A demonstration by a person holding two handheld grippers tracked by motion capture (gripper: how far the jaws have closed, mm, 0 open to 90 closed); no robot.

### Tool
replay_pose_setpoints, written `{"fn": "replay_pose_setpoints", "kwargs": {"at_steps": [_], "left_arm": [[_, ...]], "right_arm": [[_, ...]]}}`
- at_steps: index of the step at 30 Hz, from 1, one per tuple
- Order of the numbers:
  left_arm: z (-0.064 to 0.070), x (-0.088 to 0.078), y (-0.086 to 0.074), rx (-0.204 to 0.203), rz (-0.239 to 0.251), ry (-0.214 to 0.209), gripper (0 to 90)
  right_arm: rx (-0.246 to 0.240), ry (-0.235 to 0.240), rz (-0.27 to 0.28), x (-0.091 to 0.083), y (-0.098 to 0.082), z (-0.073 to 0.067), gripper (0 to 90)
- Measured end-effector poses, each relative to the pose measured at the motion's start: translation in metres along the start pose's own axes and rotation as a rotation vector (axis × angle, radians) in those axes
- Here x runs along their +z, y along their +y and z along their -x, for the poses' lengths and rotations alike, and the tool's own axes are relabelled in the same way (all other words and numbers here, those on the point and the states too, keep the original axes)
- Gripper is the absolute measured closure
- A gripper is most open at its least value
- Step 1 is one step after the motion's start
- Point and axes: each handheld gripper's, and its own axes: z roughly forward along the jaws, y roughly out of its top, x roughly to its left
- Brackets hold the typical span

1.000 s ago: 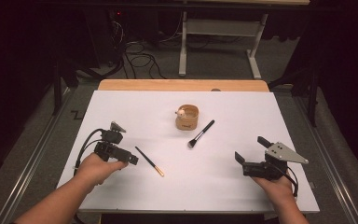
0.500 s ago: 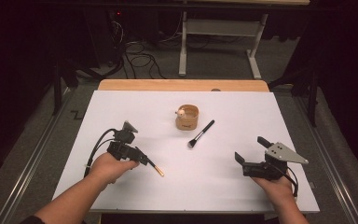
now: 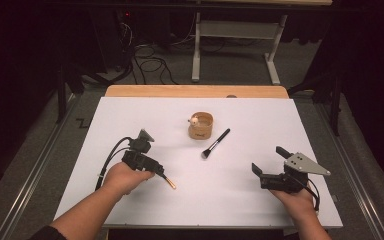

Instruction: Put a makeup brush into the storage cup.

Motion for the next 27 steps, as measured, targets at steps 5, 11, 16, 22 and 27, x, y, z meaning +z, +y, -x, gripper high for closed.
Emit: {"fn": "replay_pose_setpoints", "kwargs": {"at_steps": [5,11,16,22,27], "left_arm": [[0.006,0.005,0.002,0.015,-0.007,0.001,20.3],[0.011,0.009,0.003,0.022,-0.015,0.000,20.2],[0.013,0.010,0.005,0.026,-0.018,0.004,20.3],[0.014,0.012,0.005,0.027,-0.025,0.016,20.5],[0.015,0.013,0.005,0.032,-0.027,0.016,20.5]], "right_arm": [[0.000,0.001,0.000,0.000,0.000,0.000,0.6],[-0.008,0.000,0.000,0.000,0.000,0.000,0.5],[-0.009,-0.001,0.001,0.000,0.000,0.000,0.5],[-0.009,0.000,0.000,0.000,0.000,0.000,0.6],[-0.010,-0.001,0.000,0.000,0.000,0.000,0.6]]}}
